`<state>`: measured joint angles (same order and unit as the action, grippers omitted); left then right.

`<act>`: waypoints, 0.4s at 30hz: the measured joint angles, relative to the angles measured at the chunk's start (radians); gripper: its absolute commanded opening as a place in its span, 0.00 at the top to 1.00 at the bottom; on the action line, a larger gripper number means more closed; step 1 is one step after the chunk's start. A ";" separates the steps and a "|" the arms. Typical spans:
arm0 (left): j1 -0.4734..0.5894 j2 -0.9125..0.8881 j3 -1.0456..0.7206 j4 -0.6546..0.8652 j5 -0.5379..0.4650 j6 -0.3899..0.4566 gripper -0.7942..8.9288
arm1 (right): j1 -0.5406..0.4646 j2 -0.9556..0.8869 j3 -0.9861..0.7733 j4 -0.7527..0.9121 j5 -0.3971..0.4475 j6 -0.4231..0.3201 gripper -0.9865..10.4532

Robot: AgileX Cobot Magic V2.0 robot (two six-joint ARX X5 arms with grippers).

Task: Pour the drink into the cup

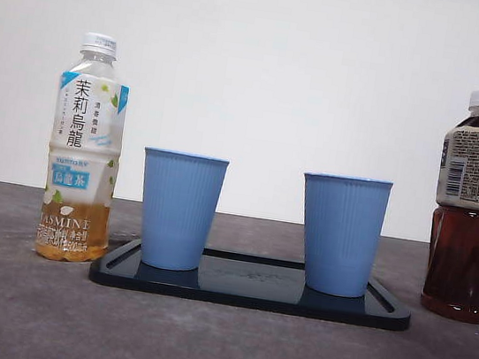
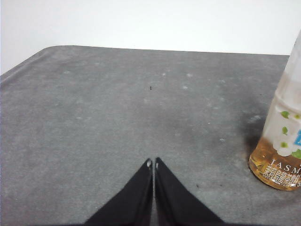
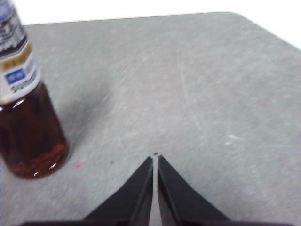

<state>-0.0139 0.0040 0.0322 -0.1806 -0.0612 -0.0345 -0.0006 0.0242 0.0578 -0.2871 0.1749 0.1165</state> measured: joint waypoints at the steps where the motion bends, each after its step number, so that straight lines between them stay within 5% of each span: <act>1: 0.000 0.000 0.000 0.000 0.000 0.000 0.91 | -0.001 -0.011 0.000 0.000 0.000 -0.006 0.90; 12: 0.000 0.000 0.000 0.000 0.000 0.000 0.91 | -0.001 -0.018 -0.003 0.011 -0.021 -0.042 0.90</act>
<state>-0.0139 0.0040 0.0322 -0.1806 -0.0612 -0.0345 -0.0013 0.0059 0.0551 -0.2760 0.1539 0.0746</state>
